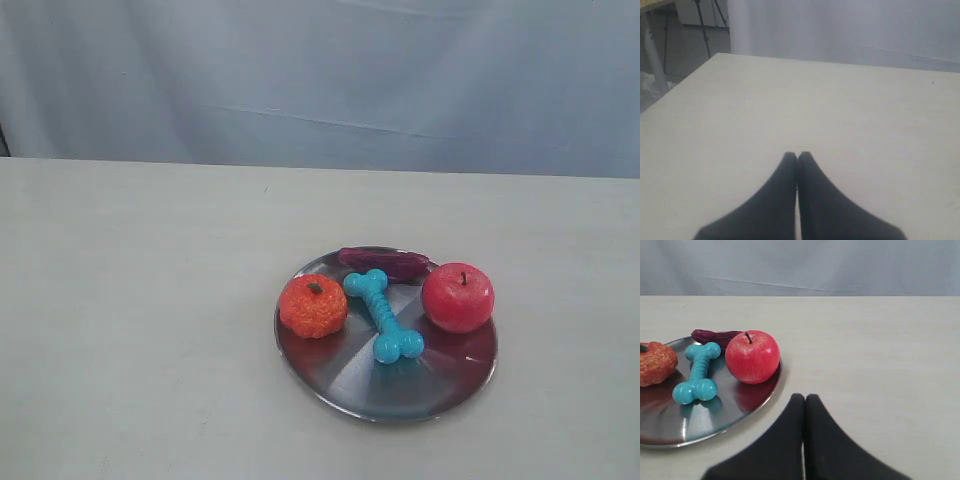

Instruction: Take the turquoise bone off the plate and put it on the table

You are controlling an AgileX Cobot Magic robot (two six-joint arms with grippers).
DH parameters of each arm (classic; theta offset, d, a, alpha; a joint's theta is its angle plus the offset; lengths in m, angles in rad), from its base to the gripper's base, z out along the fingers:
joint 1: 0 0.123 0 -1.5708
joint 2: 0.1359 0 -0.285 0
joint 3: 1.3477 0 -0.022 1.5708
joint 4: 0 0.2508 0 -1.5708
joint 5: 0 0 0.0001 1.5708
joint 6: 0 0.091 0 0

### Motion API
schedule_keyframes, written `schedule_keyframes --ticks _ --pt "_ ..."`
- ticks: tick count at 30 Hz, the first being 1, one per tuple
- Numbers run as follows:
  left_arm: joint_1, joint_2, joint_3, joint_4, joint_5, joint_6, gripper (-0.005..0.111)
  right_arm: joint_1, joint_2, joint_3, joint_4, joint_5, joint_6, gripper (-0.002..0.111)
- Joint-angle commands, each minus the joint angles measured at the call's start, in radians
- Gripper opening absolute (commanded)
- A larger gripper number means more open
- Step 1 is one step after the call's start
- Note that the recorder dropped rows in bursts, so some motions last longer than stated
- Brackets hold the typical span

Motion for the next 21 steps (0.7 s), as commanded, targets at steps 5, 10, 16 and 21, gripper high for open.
schedule_keyframes --ticks 5,10,16,21 --pt "-0.005 -0.001 0.003 0.001 -0.004 -0.002 0.000 0.003 -0.005 0.004 0.000 -0.007 -0.004 0.000" --pt "-0.005 -0.001 0.003 0.001 -0.004 -0.002 0.000 0.003 -0.005 0.004 -0.011 -0.021 -0.005 0.000" --pt "-0.005 -0.001 0.003 0.001 -0.004 -0.002 0.000 0.003 -0.005 0.004 -0.014 -0.391 -0.005 0.000" --pt "-0.005 -0.001 0.003 0.001 -0.004 -0.002 0.000 0.003 -0.005 0.004 -0.012 -0.505 -0.004 0.000"
